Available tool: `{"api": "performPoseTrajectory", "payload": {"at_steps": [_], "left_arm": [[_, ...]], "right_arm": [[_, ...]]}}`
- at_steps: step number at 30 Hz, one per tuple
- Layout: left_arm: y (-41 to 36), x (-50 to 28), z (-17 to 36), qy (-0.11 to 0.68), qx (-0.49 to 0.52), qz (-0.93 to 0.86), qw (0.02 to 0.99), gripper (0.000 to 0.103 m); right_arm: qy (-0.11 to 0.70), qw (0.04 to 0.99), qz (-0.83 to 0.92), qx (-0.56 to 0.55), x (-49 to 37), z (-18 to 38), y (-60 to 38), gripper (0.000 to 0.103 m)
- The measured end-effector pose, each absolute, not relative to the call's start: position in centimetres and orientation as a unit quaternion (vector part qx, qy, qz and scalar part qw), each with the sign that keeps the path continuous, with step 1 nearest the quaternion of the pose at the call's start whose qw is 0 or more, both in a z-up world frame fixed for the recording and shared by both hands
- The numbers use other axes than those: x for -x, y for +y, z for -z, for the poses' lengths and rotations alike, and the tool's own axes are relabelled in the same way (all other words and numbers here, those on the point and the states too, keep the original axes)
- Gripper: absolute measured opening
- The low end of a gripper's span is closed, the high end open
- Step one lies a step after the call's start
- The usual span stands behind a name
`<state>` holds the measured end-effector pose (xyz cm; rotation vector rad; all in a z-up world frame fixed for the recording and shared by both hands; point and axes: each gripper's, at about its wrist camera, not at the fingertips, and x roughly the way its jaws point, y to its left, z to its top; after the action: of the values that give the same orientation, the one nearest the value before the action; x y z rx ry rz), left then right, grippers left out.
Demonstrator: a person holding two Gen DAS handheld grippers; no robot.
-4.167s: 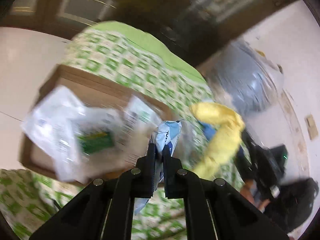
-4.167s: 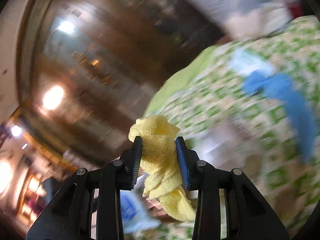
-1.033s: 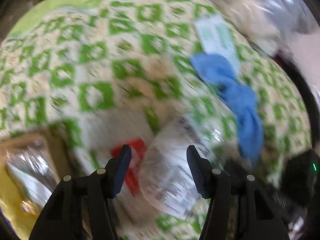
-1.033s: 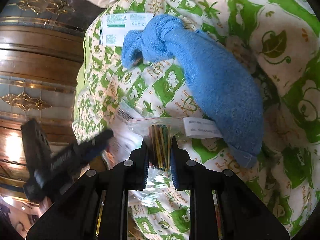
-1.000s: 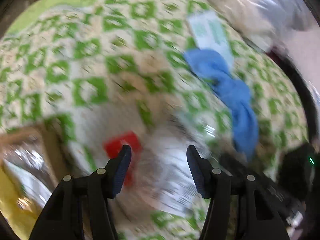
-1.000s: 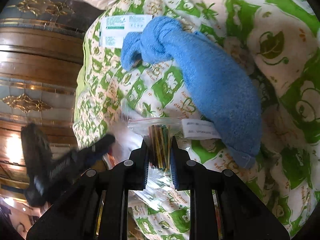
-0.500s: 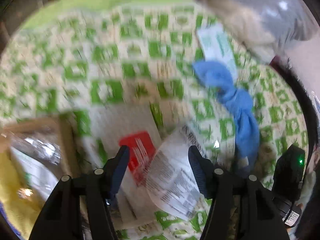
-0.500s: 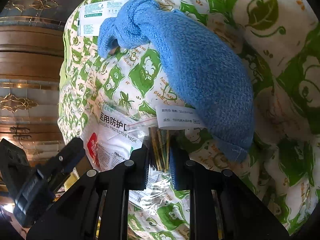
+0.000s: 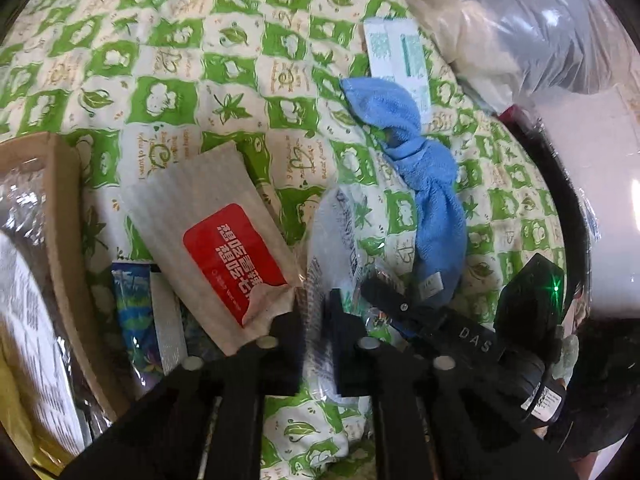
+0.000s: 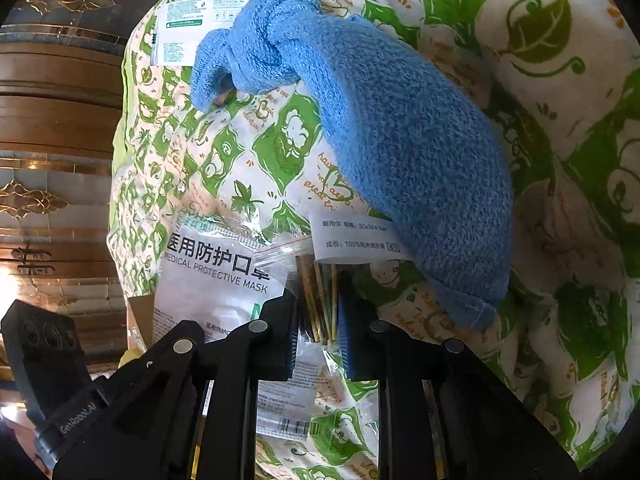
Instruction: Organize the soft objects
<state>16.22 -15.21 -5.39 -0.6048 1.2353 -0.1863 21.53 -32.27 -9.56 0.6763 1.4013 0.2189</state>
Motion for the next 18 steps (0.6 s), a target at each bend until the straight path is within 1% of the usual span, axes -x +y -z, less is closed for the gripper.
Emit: {"api": "performPoseTrajectory", "payload": {"at_steps": [5,9,11,15,18], "left_arm": [[-14.4,-13.0,2.3,0.519,0.313,0.087,0.79,0.001],[-11.7,-8.0,-1.1,0.456,0.37,0.099,0.803,0.001],[-9.5,-4.4,-2.9,0.413,0.396,0.098,0.814,0.001],[-3.8,2.2,-3.2,0.343,0.462,0.074,0.815,0.001],[0.1,5.3,-3.8,0.297,0.474,0.046,0.828,0.001]], "right_arm": [[0.587,0.732,-0.114,-0.328,-21.2,7.9,-33.7,0.016],[0.552,0.754,-0.159,-0.32,-20.4,5.4,-32.8,0.016],[0.538,0.762,-0.187,-0.308,-19.8,4.1,-31.7,0.016],[0.517,0.773,-0.243,-0.276,-18.7,1.9,-29.1,0.016],[0.493,0.783,-0.295,-0.239,-16.9,-0.4,-25.8,0.016]]}}
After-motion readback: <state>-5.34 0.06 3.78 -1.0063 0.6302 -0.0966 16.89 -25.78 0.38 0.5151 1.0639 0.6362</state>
